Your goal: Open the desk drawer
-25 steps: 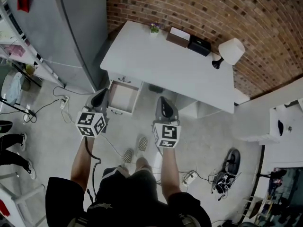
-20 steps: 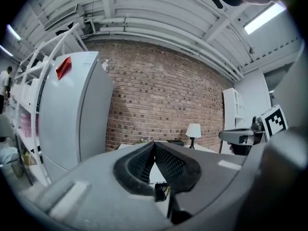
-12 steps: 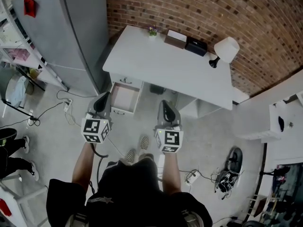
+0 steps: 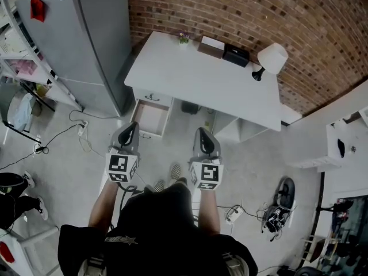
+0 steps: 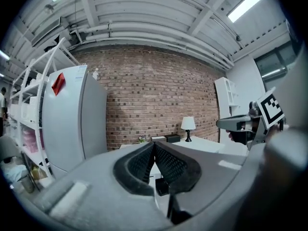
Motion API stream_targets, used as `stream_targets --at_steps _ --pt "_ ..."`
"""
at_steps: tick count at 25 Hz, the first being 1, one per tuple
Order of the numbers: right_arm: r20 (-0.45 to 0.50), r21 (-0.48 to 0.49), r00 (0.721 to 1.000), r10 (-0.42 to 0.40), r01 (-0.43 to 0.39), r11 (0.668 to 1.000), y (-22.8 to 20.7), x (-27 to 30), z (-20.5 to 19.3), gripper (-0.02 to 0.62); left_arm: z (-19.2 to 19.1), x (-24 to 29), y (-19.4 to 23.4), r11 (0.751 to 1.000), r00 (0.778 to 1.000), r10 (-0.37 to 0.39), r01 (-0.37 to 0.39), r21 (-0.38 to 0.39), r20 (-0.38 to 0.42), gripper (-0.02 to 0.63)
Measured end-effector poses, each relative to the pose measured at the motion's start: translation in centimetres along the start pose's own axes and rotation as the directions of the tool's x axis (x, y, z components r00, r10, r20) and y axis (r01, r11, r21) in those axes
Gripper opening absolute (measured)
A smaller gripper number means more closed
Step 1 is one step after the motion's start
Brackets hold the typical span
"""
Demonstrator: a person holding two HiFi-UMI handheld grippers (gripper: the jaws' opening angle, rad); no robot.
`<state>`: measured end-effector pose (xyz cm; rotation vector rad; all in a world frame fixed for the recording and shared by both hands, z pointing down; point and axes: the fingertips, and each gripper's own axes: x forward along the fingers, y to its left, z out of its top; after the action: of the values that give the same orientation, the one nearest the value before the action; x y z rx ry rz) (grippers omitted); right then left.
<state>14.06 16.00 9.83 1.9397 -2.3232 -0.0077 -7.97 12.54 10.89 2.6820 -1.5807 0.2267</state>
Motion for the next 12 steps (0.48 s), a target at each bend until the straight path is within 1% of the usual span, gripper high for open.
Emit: stream_targets --at_steps 12 --pt "0.004 -0.014 1.000 0.003 -0.003 1.000 -0.3 0.1 0.3 0.005 1.2 0.5 0.2 1.000 1.000 0.009 -0.009 0.007 0.026 0.011"
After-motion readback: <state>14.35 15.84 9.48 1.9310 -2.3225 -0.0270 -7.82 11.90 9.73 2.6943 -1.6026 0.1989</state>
